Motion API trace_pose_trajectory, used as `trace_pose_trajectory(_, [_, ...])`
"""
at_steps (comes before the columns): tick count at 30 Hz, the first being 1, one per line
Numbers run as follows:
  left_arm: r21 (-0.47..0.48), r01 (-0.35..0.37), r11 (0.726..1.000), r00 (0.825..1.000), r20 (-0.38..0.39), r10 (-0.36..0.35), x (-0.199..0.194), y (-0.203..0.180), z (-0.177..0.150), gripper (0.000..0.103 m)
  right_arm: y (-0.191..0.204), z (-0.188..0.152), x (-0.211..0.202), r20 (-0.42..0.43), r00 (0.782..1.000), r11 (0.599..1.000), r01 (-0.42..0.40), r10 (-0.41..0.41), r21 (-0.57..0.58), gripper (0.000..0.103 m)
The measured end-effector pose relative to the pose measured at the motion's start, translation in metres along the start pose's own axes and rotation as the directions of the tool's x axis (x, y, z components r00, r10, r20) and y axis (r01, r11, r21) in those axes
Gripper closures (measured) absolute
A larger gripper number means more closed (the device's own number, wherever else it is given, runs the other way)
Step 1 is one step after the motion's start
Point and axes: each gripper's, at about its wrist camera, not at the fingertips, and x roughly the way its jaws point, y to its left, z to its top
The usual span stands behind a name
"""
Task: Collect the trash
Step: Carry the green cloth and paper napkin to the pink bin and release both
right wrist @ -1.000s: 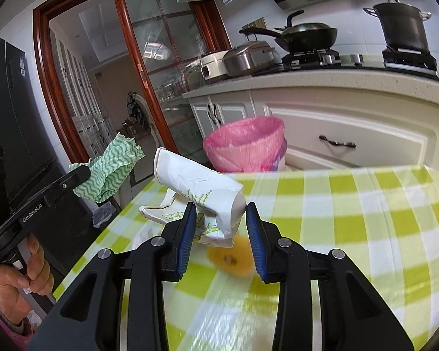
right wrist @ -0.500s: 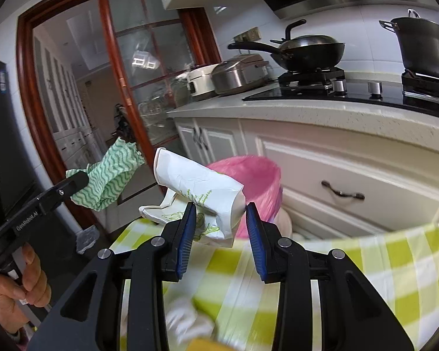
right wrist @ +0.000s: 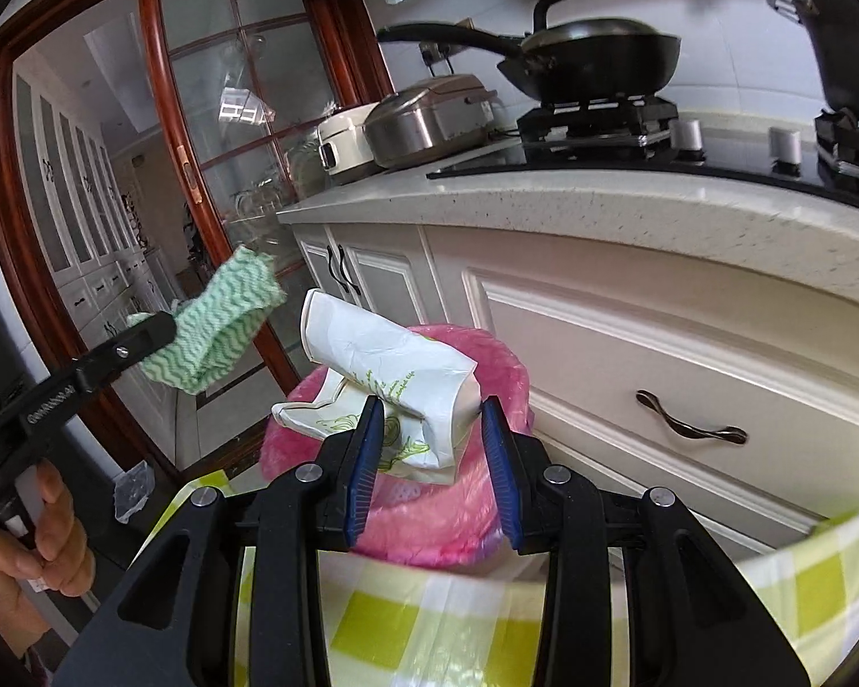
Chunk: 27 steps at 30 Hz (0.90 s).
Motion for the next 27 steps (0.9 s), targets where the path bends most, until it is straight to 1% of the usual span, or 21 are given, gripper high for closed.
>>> trace_pose_trajectory(3, [0.015, 0.012, 1.000, 1.000, -0.018, -0.012, 0.026, 0.002, -0.004, 0.099, -0.001, -0.001, 0.017, -0.008, 1.000, 1.000, -0.007, 0.007, -0.007, 0.068])
trace_pose_trajectory(7, [0.053, 0.006, 0.999, 1.000, -0.012, -0.006, 0.050, -0.004, -0.009, 0.099, -0.005, -0.003, 0.033, -0.012, 1.000, 1.000, -0.013, 0.013, -0.010, 0.068])
trace_pose_trajectory(12, [0.037, -0.002, 0.999, 1.000, -0.013, 0.002, 0.062, -0.001, -0.019, 0.099, -0.009, -0.007, 0.044, -0.017, 1.000, 1.000, -0.013, 0.013, -0.010, 0.068])
trace_pose_trajectory(14, [0.033, -0.002, 0.999, 1.000, -0.018, 0.003, 0.064, 0.002, -0.024, 0.096, -0.008, -0.008, 0.048, -0.019, 1.000, 1.000, -0.008, 0.008, -0.011, 0.068])
trace_pose_trajectory(16, [0.039, -0.004, 0.999, 1.000, -0.022, 0.005, 0.066, 0.003, -0.028, 0.096, -0.008, -0.007, 0.052, -0.024, 1.000, 1.000, -0.010, 0.010, -0.012, 0.068])
trace_pose_trajectory(18, [0.046, -0.004, 0.999, 1.000, -0.024, 0.005, 0.068, 0.005, -0.029, 0.090, -0.006, -0.006, 0.056, -0.027, 1.000, 1.000, -0.012, 0.012, -0.016, 0.068])
trace_pose_trajectory(19, [0.049, 0.001, 0.999, 1.000, -0.024, 0.000, 0.068, 0.006, -0.028, 0.083, -0.005, -0.006, 0.057, -0.027, 1.000, 1.000, -0.015, 0.014, -0.017, 0.068])
trace_pose_trajectory(21, [0.051, 0.002, 0.999, 1.000, -0.016, -0.001, 0.066, 0.009, -0.027, 0.077, -0.003, -0.006, 0.058, -0.026, 0.999, 1.000, -0.023, 0.022, -0.016, 0.067])
trace_pose_trajectory(23, [0.053, -0.004, 0.999, 1.000, -0.003, 0.005, 0.063, 0.011, -0.024, 0.068, -0.002, -0.006, 0.059, -0.031, 0.999, 0.999, -0.037, 0.037, -0.011, 0.067])
trace_pose_trajectory(27, [0.040, -0.024, 0.999, 1.000, 0.019, 0.023, 0.051, 0.018, -0.020, 0.067, 0.003, -0.010, 0.062, -0.050, 0.998, 0.999, -0.043, 0.042, -0.021, 0.066])
